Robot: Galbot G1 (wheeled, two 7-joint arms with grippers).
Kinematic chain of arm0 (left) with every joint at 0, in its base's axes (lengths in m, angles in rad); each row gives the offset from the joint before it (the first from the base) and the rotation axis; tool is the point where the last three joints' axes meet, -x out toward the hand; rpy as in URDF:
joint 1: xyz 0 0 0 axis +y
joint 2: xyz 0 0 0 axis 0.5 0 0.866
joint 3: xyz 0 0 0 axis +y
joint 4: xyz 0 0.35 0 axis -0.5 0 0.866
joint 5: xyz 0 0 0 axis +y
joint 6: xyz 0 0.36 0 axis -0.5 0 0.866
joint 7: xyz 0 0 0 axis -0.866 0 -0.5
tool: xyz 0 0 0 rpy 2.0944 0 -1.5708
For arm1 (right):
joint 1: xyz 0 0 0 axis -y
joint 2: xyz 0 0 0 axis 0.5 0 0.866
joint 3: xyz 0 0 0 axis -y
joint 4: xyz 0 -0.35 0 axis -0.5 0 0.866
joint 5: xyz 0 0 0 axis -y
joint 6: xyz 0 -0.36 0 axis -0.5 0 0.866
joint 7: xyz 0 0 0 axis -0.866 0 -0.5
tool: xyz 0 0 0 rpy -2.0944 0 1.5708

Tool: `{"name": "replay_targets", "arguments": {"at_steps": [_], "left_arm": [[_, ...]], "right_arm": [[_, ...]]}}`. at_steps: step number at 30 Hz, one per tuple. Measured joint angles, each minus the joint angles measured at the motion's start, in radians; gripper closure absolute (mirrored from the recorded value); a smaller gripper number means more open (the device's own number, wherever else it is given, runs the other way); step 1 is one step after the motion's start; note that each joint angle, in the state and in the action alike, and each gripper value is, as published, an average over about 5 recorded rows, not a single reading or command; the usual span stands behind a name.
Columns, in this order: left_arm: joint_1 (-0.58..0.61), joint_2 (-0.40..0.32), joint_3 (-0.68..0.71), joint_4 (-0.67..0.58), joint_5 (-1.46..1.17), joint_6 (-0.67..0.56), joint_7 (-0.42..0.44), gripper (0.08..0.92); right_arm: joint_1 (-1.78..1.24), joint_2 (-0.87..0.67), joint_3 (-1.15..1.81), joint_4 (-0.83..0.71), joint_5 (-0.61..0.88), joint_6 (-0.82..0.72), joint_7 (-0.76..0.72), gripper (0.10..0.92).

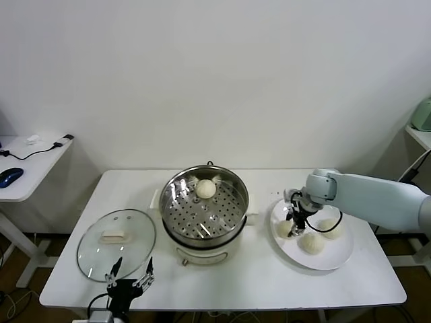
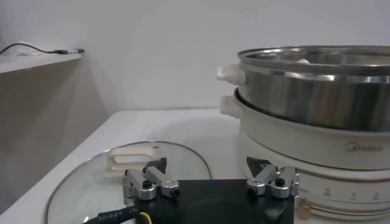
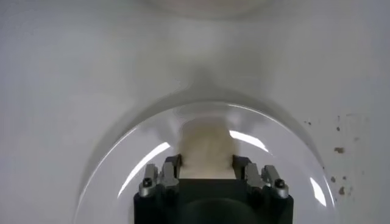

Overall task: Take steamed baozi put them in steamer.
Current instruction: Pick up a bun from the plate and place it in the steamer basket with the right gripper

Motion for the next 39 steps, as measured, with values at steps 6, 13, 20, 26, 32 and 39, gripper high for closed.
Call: {"name": "replay_targets", "arguments": {"at_steps": [6,13,20,26,32,39], "left_arm": [[0.006,-0.002,0.004,-0.008,0.003,0.004,0.000,0.177],[0.006,0.000,0.003,-0.022,0.003,0.011,0.000,0.177],[0.001,0.002,0.013,-0.033,0.004,0.018,0.001,0.177],[-0.003,0.001,0.019,-0.040,0.003,0.023,0.002,0.177],[0.000,0.001,0.019,-0.043,0.000,0.022,0.003,0.177],[0.003,0.002,0.018,-0.041,-0.001,0.015,-0.002,0.177]], "right_arm": [[0.155,0.012,-0.086,0.022,0.042,0.038,-0.064,0.448],[0.422,0.068,-0.189,0.052,0.174,0.057,-0.145,0.448],[0.590,0.173,-0.193,0.128,0.356,0.010,-0.134,0.448],[0.614,0.298,-0.151,0.174,0.467,-0.056,-0.068,0.448],[0.553,0.416,-0.110,0.165,0.505,-0.108,-0.005,0.448],[0.441,0.525,-0.072,0.101,0.498,-0.142,0.046,0.448]]}}
